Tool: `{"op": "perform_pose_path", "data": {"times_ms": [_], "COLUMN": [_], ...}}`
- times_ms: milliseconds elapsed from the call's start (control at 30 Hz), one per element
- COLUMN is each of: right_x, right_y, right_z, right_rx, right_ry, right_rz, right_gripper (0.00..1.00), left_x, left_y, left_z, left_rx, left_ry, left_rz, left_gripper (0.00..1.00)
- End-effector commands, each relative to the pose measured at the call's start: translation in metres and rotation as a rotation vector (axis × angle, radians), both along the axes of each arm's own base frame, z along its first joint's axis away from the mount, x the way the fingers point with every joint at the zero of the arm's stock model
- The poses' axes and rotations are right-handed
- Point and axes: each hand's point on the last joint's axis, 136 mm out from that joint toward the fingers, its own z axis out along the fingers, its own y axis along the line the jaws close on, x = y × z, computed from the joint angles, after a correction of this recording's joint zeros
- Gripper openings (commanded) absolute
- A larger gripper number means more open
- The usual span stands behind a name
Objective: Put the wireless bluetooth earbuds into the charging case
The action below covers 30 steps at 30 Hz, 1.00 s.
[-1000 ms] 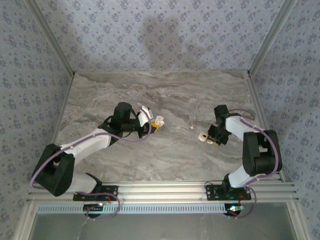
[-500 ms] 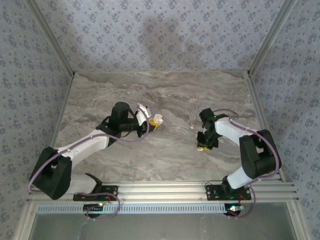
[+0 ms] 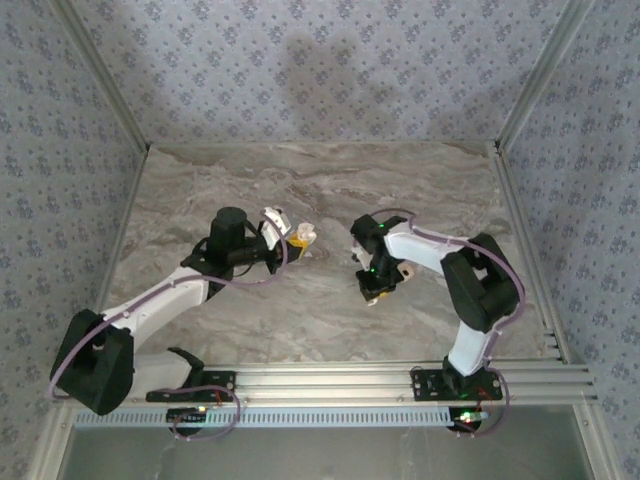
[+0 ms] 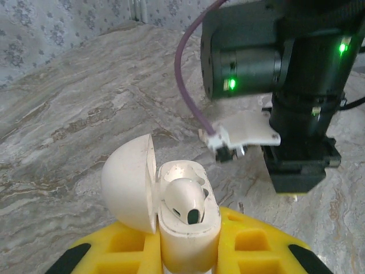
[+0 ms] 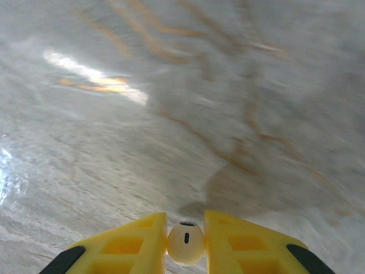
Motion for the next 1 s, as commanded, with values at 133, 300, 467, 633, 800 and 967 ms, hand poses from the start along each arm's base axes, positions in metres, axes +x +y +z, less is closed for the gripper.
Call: {"op": "perform_pose_path", "data": {"times_ms": [133,300,467,633,800,967], "right_x": [-0.008,-0.001,0.007,0.017,0.008,-0.006], "right_y": [0.008,0.015,0.020,0.008,-0.012,-0.018], "right_z": [0.000,0.007,0.039,0.070,0.081,0.056], "right_rx": [-0.081,-0.083,-0.037,-0.036,-0.047,0.015], "right_ry": [0.045,0.011,-0.056,-0.097,-0.087,-0.044], "right_rz": [0.275,0.281,0.158,-0.198,-0.567,-0.806], "right_gripper": [0.27,0.36,0.42,0.41,0.43,0.43], "left_x": [0.000,0.000,0.000,0.001,0.000,0.000], "left_y": [0.009,0.009,0.008,0.008,0.006,0.004], "left_z": [0.011,0.011,0.010,0.008,0.005,0.003], "left_rx": [-0.017,-0.010,0.000,0.012,0.014,0.013], "left_ry": [-0.031,-0.034,-0.036,-0.037,-0.027,-0.025], "left_rz": [0.033,0.031,0.022,0.019,0.007,-0.005], "left_gripper": [0.17,0.17,0.17,0.17,0.17,0.17]}}
